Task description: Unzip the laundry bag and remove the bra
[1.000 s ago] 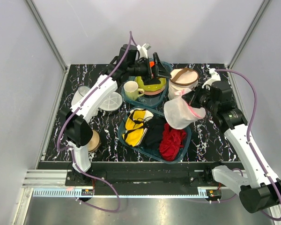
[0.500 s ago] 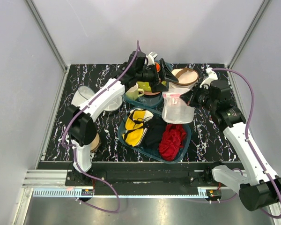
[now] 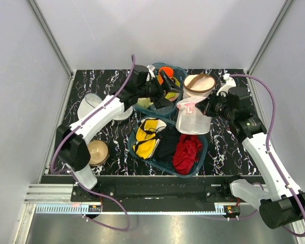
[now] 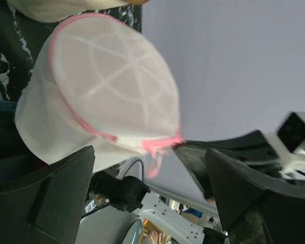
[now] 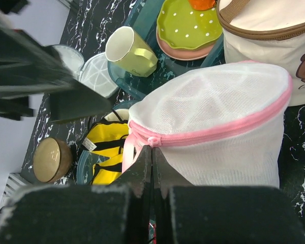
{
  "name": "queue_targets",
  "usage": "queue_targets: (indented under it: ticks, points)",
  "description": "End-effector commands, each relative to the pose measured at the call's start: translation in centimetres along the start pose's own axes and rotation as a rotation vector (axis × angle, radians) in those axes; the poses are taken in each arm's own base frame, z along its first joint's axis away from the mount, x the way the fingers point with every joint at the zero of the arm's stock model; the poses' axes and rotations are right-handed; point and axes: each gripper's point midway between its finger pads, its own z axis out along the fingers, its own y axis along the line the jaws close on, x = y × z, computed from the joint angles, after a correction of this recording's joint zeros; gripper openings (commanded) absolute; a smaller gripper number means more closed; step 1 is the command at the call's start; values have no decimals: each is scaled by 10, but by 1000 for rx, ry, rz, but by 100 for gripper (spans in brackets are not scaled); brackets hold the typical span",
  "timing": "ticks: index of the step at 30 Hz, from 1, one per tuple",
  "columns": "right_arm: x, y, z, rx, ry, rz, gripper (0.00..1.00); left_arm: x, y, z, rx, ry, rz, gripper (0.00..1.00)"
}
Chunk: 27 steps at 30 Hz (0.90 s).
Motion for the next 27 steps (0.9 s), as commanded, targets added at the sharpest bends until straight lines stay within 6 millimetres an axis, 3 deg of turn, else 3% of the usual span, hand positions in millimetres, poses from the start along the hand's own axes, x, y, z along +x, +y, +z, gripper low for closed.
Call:
queue_targets:
  ticks: [1,8,12,15,20,27]
  points:
    - [-15,9,0,-44,-53,-43,0,-11,-38,-39,53,-142,-12,93]
    - [-15,10,4,-55,-42,-53,0,10,-58,-29,114,7,-102,95]
    - [-14,10,5,-57,-39,-52,0,8,-63,-24,117,19,-155,96]
    - [-14,12,4,-64,-39,-54,0,7,-57,-16,101,25,-180,97]
    - [-13,9,6,-57,-36,-48,0,0,-31,5,57,6,-234,96]
    - [-7,9,2,-59,-28,-39,0,0,-29,27,64,46,-231,96]
